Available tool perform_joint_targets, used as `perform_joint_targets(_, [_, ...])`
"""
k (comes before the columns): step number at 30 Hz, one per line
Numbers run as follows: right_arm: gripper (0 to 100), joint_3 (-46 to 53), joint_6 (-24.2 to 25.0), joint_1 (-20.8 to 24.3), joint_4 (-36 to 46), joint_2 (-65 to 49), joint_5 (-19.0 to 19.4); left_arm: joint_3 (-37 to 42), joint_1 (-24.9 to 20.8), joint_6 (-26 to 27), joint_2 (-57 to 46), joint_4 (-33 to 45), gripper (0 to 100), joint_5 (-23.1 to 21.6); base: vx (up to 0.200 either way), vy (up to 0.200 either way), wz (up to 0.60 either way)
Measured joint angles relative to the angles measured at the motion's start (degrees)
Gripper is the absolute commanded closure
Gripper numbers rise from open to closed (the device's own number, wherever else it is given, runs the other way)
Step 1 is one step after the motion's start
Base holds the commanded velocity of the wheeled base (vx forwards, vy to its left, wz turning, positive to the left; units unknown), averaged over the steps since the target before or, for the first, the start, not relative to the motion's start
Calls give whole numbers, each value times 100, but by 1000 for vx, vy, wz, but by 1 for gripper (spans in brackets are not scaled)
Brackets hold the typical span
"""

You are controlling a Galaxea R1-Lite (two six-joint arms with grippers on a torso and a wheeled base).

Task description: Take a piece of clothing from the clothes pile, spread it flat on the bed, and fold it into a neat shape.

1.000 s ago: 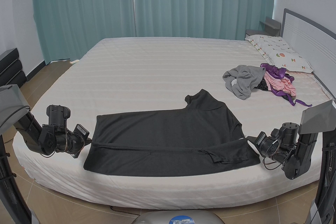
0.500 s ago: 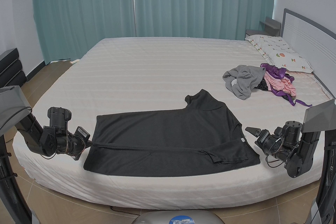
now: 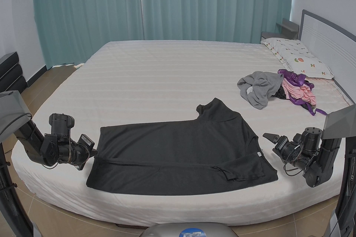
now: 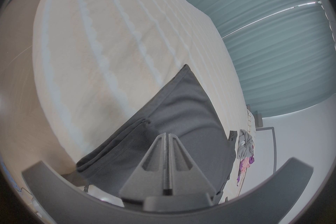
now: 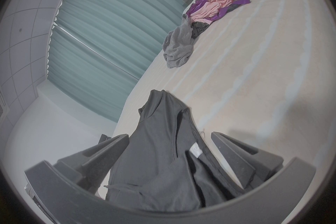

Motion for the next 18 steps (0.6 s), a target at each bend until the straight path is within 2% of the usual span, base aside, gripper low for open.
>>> perform_joint_targets(1, [0,6,0,1,-2,2,0,-2,0,0,-7,0,100,0,200,0,0])
perform_joint_targets(16, [0,11,0,39,0,30,-5,15,17,0,-68,-39,100,-71,0,0,0])
perform_joint_targets(17, [0,11,1,43,0,30,-5,17,22,2,-71,-41,0,-82,0,0,0])
perform_joint_targets(18, [0,11,0,43,0,30,-5,26,22,0,-72,-46,0,-84,0,0,0])
